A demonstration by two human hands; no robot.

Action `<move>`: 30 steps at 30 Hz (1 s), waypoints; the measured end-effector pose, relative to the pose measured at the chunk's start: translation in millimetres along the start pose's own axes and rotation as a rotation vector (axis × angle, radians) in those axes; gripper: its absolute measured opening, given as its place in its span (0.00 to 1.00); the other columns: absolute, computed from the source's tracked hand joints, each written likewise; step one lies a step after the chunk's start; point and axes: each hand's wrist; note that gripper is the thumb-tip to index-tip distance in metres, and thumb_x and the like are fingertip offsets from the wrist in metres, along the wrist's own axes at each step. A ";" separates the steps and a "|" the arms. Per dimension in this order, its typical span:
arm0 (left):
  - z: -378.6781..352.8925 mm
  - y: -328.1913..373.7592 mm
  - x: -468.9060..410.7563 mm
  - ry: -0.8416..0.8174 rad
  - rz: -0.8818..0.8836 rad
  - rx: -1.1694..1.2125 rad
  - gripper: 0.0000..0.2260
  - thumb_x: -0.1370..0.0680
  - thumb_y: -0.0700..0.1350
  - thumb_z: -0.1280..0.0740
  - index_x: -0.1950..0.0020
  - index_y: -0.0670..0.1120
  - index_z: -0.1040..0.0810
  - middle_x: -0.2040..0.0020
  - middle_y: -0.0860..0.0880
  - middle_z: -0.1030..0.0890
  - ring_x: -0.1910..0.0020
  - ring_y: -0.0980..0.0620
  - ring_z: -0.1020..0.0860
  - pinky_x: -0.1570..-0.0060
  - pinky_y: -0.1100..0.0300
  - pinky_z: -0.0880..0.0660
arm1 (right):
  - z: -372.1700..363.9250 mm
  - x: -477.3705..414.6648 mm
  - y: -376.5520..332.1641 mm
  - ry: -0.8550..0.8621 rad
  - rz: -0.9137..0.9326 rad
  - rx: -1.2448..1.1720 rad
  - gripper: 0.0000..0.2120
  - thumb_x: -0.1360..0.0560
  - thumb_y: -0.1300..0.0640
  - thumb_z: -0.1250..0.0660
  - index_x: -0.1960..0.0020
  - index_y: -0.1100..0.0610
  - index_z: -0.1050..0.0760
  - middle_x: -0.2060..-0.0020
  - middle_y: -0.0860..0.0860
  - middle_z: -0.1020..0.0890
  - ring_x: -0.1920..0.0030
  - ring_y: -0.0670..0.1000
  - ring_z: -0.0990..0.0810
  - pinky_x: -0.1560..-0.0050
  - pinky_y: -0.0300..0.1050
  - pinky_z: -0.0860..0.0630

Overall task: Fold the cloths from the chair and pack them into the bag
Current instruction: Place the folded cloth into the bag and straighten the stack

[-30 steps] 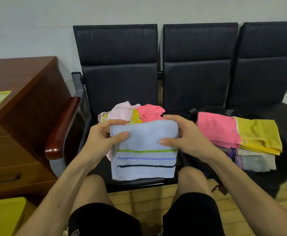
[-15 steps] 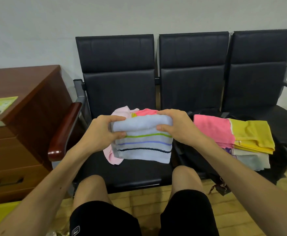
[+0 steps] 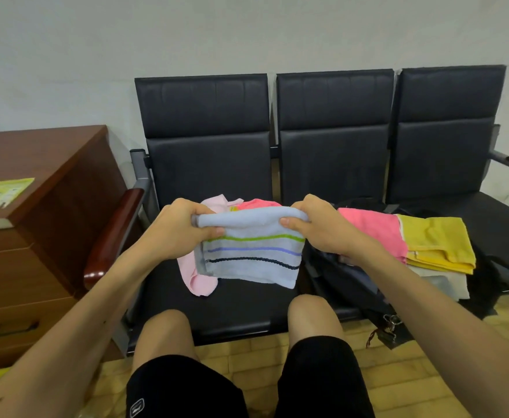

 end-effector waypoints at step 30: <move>-158.4 71.1 -46.8 -0.468 0.387 1.668 0.30 0.32 0.59 0.23 0.38 0.42 0.18 0.35 0.39 0.21 0.34 0.41 0.23 0.32 0.45 0.29 | -2.4 74.5 63.8 0.251 -0.360 -1.562 0.16 0.26 0.63 0.32 0.39 0.65 0.22 0.42 0.63 0.18 0.40 0.62 0.19 0.40 0.56 0.21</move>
Point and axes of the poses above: each hand's wrist, its own x-axis away from the middle knuckle, its own z-axis out of the back of the hand, y = z × x
